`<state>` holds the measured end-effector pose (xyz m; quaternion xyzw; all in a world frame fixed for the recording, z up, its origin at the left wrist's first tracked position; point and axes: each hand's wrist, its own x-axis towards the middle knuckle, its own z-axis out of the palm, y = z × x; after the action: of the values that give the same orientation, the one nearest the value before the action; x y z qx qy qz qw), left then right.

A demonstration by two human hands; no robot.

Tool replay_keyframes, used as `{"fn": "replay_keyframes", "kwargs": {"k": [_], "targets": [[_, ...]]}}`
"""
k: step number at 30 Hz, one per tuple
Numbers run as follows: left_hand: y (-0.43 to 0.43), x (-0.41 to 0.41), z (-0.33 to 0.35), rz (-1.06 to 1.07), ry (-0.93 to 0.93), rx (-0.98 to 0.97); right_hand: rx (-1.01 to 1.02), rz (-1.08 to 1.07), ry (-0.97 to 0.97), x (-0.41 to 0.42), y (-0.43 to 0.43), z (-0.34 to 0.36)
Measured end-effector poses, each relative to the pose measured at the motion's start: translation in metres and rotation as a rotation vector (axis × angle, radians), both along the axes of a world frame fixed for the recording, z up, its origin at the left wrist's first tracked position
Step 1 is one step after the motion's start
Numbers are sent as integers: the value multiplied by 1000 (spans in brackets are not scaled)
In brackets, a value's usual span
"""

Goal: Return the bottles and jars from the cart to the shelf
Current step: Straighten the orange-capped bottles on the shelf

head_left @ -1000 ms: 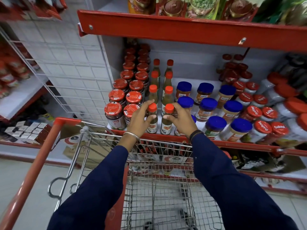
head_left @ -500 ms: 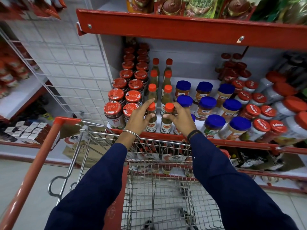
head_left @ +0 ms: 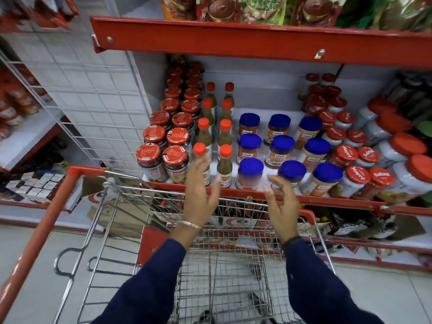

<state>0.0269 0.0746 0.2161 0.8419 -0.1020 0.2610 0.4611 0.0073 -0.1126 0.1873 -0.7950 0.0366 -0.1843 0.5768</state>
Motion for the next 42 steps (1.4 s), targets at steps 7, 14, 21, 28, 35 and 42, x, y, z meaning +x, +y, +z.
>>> {"fn": "replay_keyframes", "kwargs": {"k": [7,14,21,28,35,42], "targets": [[-94,-19,-19,-494,559,-96,224,-87,186,-12,-62,-36],[-148,6,-18,-433,943,-501,257,97,323,17,-84,-31],[-156,13,-23,-472,892,-543,312,138,345,20,-93,-29],[-150,17,-25,-425,890,-564,290,163,347,18,-92,-35],[-150,16,-28,-454,879,-521,300,155,347,22,-96,-33],[-167,0,-46,-126,600,-505,277,104,310,6,-108,-35]]}}
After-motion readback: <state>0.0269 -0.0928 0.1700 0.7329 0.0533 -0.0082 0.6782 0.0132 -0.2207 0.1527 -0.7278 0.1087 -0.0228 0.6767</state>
